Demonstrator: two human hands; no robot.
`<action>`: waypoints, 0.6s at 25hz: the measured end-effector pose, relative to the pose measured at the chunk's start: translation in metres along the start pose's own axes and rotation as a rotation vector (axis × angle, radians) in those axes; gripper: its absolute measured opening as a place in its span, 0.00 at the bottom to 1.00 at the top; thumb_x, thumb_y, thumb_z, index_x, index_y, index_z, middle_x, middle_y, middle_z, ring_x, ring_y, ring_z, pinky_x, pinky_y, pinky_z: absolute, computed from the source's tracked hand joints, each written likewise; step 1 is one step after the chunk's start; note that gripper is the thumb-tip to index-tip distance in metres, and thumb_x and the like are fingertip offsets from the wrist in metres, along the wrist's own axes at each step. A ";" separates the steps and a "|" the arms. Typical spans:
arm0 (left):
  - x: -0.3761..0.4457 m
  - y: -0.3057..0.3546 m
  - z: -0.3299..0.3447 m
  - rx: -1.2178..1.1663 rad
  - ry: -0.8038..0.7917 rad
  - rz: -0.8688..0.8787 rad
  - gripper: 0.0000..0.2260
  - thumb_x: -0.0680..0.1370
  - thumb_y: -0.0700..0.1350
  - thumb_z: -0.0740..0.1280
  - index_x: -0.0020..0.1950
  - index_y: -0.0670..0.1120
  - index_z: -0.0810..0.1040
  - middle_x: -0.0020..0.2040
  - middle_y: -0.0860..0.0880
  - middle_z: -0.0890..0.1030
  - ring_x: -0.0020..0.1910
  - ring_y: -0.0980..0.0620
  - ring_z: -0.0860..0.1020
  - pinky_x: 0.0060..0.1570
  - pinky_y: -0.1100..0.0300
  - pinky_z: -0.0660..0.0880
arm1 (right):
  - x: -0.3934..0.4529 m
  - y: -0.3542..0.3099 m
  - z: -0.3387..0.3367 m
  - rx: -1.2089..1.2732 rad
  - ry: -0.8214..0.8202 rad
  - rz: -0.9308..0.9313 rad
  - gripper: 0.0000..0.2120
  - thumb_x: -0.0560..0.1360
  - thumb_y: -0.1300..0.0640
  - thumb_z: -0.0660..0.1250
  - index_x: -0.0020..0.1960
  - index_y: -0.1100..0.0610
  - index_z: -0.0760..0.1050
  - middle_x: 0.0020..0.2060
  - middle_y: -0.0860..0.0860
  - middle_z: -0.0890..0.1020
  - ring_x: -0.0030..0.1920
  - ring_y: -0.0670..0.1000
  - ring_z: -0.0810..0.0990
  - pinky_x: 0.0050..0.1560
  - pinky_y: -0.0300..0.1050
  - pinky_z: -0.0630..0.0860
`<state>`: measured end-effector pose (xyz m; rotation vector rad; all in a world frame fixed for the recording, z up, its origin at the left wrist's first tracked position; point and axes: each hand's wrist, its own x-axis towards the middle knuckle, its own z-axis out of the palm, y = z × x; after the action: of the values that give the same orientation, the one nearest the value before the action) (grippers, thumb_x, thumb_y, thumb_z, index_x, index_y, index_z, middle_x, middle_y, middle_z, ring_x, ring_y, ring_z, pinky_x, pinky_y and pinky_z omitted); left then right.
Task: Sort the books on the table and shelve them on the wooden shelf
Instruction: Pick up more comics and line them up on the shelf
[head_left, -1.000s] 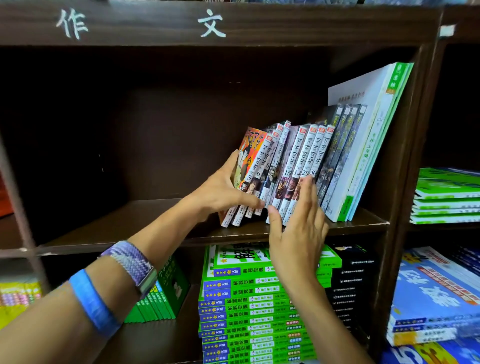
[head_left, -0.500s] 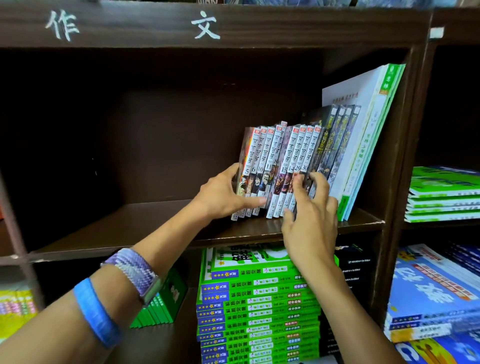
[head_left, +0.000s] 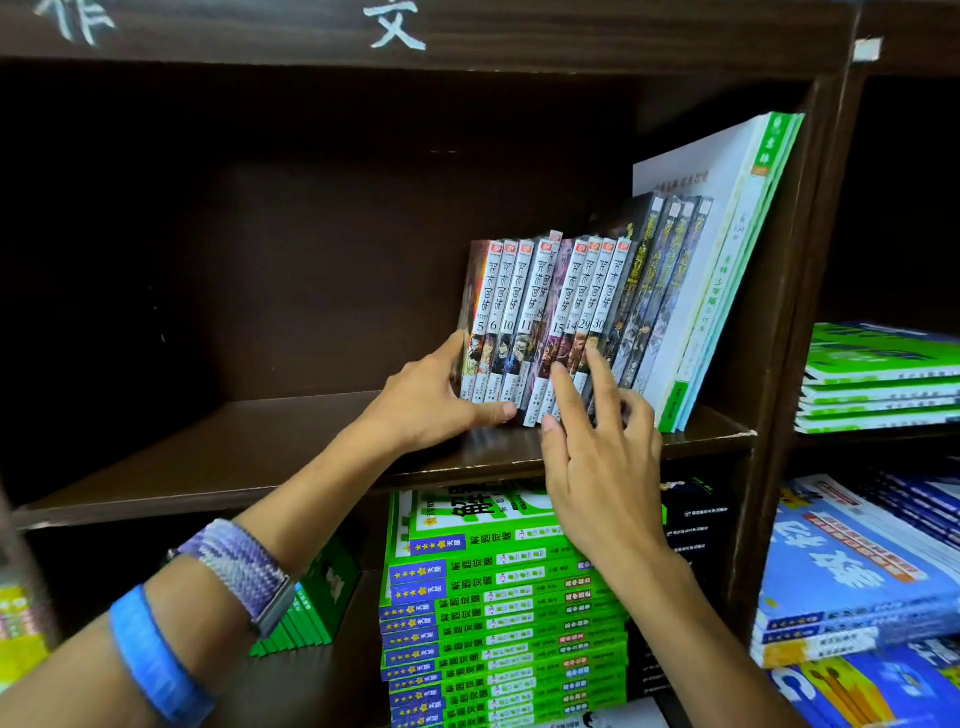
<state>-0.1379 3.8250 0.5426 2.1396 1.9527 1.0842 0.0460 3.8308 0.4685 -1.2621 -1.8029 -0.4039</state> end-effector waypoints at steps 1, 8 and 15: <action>-0.001 -0.001 0.001 -0.044 -0.017 -0.004 0.35 0.66 0.63 0.77 0.69 0.64 0.67 0.56 0.60 0.84 0.58 0.54 0.80 0.64 0.52 0.73 | 0.000 -0.001 0.000 -0.004 -0.041 -0.005 0.24 0.83 0.47 0.55 0.77 0.52 0.67 0.81 0.51 0.59 0.67 0.64 0.67 0.65 0.65 0.69; 0.002 -0.008 0.010 -0.249 0.009 -0.081 0.33 0.67 0.49 0.81 0.68 0.53 0.71 0.53 0.55 0.83 0.54 0.57 0.81 0.60 0.57 0.76 | 0.015 -0.007 -0.005 -0.097 -0.304 0.040 0.27 0.81 0.43 0.49 0.80 0.43 0.55 0.82 0.43 0.44 0.73 0.64 0.52 0.69 0.64 0.61; 0.004 -0.013 0.006 -0.033 0.201 -0.134 0.20 0.66 0.59 0.79 0.51 0.52 0.78 0.38 0.53 0.84 0.41 0.54 0.82 0.49 0.52 0.79 | 0.053 -0.013 -0.037 0.107 0.098 -0.118 0.22 0.79 0.56 0.64 0.72 0.59 0.70 0.76 0.58 0.67 0.74 0.63 0.65 0.71 0.61 0.66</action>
<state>-0.1460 3.8339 0.5333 1.9180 2.1079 1.3417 0.0460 3.8314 0.5348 -1.0485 -1.7968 -0.4223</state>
